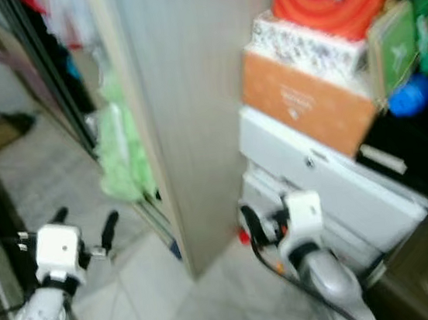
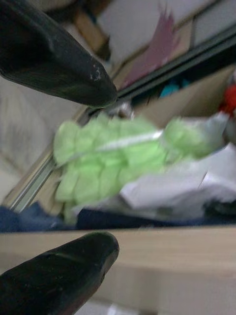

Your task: Clean up the room

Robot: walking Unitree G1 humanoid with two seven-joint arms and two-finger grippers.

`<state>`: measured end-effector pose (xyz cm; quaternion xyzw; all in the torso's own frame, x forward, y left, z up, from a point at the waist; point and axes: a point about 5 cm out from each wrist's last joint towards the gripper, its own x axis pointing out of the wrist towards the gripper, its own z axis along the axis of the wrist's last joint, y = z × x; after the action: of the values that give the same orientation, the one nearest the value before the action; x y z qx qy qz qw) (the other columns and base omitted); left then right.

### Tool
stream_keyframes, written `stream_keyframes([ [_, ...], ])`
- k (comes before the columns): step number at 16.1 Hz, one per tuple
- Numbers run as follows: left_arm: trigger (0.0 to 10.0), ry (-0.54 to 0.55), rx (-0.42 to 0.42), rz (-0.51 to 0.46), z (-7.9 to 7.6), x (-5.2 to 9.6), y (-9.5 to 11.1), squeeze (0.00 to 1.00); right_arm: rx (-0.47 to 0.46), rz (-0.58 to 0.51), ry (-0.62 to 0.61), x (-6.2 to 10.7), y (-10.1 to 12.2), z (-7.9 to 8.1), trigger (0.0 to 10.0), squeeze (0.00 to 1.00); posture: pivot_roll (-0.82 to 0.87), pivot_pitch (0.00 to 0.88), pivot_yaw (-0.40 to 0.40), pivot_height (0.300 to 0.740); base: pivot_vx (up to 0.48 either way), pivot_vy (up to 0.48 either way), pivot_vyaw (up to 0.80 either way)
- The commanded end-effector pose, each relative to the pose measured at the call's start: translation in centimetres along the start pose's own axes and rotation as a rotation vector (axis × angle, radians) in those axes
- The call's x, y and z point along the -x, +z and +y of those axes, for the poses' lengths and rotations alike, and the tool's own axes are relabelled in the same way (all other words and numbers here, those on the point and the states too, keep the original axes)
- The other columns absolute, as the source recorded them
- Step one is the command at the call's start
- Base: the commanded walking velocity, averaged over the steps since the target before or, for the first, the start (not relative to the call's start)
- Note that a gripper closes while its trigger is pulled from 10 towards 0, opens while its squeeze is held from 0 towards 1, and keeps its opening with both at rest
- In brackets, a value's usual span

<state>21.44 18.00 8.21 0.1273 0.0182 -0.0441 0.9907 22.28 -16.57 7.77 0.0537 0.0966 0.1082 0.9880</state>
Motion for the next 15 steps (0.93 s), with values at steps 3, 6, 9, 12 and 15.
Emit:
stream_keyframes([
  [3, 10.0, 0.116, 0.06, 0.017, 1.4, -0.2, 0.3, 0.0, -0.012, -0.004, -0.053, -0.7, 0.3, -1.2, 10.0, 0.0, 0.01, 0.0, -0.016, 0.74, 0.0, 0.0, 0.8],
  [6, 10.0, 0.116, 0.231, 0.052, 0.6, -0.1, -0.5, 0.0, -0.023, 0.002, -0.041, -0.7, 0.2, -0.7, 10.0, 0.0, 0.0, 0.0, -0.018, 0.74, 0.0, 0.0, 0.8],
  [9, 10.0, 0.075, 0.244, 0.068, -0.2, -0.5, -0.7, 0.0, -0.002, -0.038, 0.026, -2.0, 1.0, 1.0, 10.0, 0.0, -0.04, 0.0, 0.011, 0.74, 0.0, 0.0, 0.8],
  [12, 10.0, 0.003, 0.231, 0.046, -1.0, -1.3, 0.1, 0.0, 0.011, -0.008, 0.104, -2.1, 0.9, 1.4, 10.0, 0.0, -0.05, 0.0, 0.007, 0.74, 0.0, 0.0, 0.8],
  [15, 10.0, 0.022, 0.215, 0.039, -0.6, -1.7, 0.3, 0.0, -0.04, 0.135, 0.283, -0.1, -1.2, 2.0, 10.0, 0.0, -0.06, 0.0, 0.012, 0.74, 0.0, 0.0, 0.8],
])
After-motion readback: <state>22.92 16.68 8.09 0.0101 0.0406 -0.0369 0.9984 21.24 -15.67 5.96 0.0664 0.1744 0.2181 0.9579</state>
